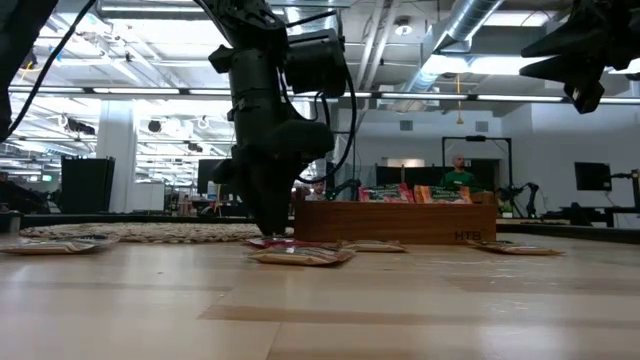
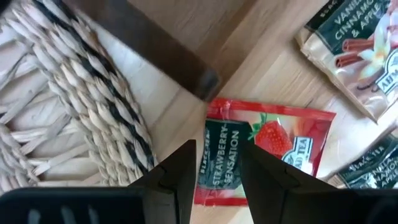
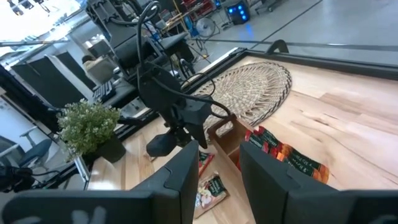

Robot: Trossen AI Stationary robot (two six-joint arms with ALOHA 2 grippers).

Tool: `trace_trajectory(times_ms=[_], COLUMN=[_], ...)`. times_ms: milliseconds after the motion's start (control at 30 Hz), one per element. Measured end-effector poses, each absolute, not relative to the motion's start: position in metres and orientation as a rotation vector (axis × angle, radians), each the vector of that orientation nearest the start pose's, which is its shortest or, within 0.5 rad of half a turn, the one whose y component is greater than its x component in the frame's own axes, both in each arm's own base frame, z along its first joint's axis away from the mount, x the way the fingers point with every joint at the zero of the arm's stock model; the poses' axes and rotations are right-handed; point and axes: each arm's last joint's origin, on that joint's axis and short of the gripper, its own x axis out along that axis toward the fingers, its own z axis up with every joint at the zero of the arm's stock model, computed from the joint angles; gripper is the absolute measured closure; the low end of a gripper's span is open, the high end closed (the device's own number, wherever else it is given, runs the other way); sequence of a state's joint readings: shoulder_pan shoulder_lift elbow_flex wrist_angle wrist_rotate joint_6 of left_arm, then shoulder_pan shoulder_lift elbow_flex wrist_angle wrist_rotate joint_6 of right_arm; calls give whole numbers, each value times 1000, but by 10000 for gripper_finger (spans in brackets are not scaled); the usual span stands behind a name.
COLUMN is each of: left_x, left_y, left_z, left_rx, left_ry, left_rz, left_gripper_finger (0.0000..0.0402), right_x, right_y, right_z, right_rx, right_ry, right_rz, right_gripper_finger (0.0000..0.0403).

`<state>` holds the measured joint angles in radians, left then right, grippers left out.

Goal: Pick & Place Tea
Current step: Put the red tea bag into the middle section of the wooden organizer

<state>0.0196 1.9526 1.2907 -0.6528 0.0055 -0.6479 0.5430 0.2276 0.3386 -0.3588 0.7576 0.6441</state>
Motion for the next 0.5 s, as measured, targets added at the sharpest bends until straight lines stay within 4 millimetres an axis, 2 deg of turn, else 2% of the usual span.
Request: trace_trajectory(times_ms=[400, 500], left_x=[375, 375], left_y=[6, 7], left_z=[135, 134], left_rx=[-585, -587], left_ry=[1324, 1330], left_rz=[425, 428], left_gripper_finger=[292, 306], right_x=[84, 84], right_y=[27, 27], right_z=[228, 228], right_rx=[492, 492], right_ry=[121, 121], right_rz=[-266, -266], right_gripper_finger=[294, 294])
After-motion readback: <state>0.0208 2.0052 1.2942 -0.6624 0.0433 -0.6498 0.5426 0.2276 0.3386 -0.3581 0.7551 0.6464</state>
